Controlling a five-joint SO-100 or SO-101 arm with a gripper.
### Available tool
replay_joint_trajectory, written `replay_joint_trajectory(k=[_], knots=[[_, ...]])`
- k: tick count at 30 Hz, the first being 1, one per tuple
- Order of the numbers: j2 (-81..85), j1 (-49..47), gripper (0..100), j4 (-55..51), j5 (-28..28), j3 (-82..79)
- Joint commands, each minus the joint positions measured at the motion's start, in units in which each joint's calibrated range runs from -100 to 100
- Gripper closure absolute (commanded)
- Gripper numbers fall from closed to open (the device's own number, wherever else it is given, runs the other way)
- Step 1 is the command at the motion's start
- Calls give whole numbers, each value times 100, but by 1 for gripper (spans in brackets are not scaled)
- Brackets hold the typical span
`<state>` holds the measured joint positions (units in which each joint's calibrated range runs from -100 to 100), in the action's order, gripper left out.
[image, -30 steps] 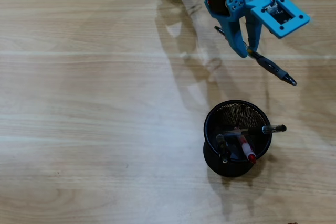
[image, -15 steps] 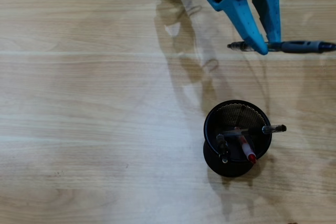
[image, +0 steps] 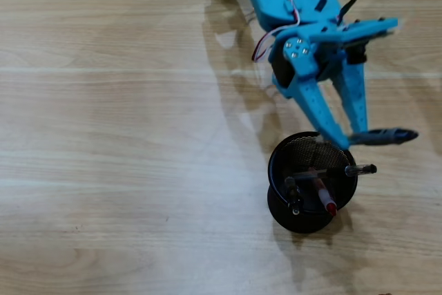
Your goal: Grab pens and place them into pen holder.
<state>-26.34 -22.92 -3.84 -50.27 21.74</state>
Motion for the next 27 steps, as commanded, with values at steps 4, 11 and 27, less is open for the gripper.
replay_joint_trajectory(k=[4,11,27], knots=[[388,220,98,2011,-182,-1387],[388,303,98,3040,-240,-2129],[430,239,89,3067,-276,-2174]])
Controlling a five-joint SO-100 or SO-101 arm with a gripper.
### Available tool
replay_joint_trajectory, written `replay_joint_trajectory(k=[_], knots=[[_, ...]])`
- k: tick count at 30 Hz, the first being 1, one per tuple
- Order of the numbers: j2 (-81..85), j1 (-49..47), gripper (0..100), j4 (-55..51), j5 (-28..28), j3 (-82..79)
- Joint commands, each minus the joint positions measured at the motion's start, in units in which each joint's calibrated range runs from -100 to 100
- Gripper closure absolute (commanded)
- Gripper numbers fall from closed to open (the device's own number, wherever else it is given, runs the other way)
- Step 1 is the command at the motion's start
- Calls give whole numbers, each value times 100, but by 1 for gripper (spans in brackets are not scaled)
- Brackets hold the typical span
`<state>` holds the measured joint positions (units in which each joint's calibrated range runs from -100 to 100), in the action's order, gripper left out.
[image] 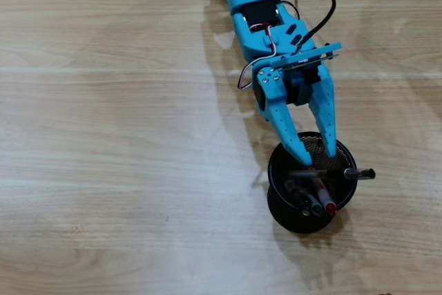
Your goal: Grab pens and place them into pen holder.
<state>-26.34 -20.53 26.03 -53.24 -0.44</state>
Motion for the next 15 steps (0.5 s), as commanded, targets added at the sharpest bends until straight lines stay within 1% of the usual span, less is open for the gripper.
replay_joint_trajectory(k=[1,3,5,8,10,15], knots=[[455,0,89,26,20,35],[472,0,89,26,62,-10],[523,0,90,44,250,-128],[795,9,98,26,455,-417],[1075,28,98,26,538,-870],[2069,174,98,17,1046,-2399]])
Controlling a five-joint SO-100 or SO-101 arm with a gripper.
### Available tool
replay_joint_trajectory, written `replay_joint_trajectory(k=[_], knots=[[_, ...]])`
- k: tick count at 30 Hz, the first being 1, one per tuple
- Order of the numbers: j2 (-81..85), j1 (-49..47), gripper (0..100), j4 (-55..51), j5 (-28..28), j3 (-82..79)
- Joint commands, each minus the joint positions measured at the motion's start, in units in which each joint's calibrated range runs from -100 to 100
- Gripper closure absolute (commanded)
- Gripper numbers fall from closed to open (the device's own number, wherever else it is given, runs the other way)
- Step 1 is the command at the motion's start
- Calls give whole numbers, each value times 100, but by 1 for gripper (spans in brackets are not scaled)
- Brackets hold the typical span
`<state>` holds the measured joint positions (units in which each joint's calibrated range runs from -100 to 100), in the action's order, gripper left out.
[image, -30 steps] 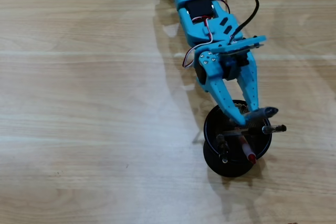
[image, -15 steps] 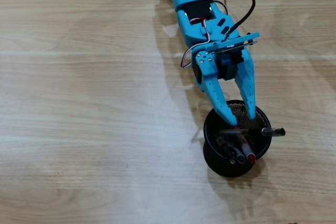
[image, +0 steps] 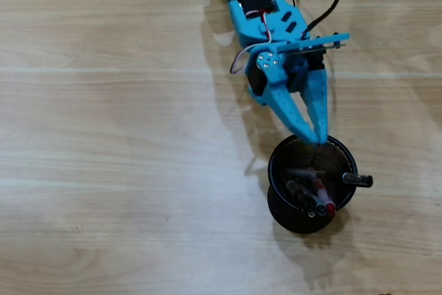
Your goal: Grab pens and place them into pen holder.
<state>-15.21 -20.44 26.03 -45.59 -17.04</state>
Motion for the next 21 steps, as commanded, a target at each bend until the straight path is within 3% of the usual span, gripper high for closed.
replay_joint_trajectory(k=[1,12,21], knots=[[1211,210,98,17,397,-1102],[4727,914,98,17,1402,-6043],[6969,1308,98,-192,1915,-8170]])
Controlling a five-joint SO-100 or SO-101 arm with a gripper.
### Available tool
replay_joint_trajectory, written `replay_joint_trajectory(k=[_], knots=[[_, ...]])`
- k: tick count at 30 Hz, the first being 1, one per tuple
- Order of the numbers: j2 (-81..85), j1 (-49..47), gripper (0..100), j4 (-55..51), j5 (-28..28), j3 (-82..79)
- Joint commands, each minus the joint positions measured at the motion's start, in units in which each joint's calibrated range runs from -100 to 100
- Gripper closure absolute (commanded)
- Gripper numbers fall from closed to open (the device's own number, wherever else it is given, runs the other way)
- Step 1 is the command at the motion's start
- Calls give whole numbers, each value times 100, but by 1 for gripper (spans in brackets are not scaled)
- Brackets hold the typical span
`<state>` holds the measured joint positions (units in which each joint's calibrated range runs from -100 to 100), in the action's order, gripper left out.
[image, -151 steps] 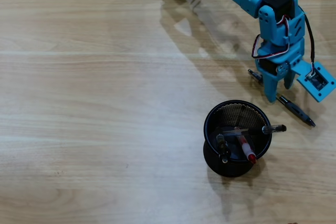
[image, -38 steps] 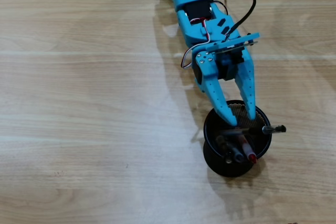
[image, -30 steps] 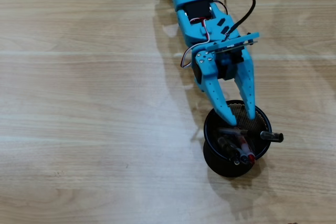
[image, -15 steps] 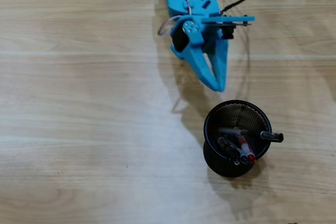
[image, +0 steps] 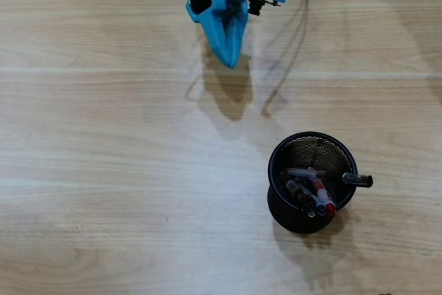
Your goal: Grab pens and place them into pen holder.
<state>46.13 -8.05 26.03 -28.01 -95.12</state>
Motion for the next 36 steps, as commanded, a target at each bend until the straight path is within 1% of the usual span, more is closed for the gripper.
replay_joint_trajectory(k=[1,6,9,20,28,36], knots=[[1047,69,98,-457,220,-361],[2091,32,98,-2142,429,-407],[2813,42,98,-3163,654,-434],[5276,298,98,-6753,1864,-425],[5327,398,98,-7965,2565,-370],[5327,535,98,-8685,2890,-135]])
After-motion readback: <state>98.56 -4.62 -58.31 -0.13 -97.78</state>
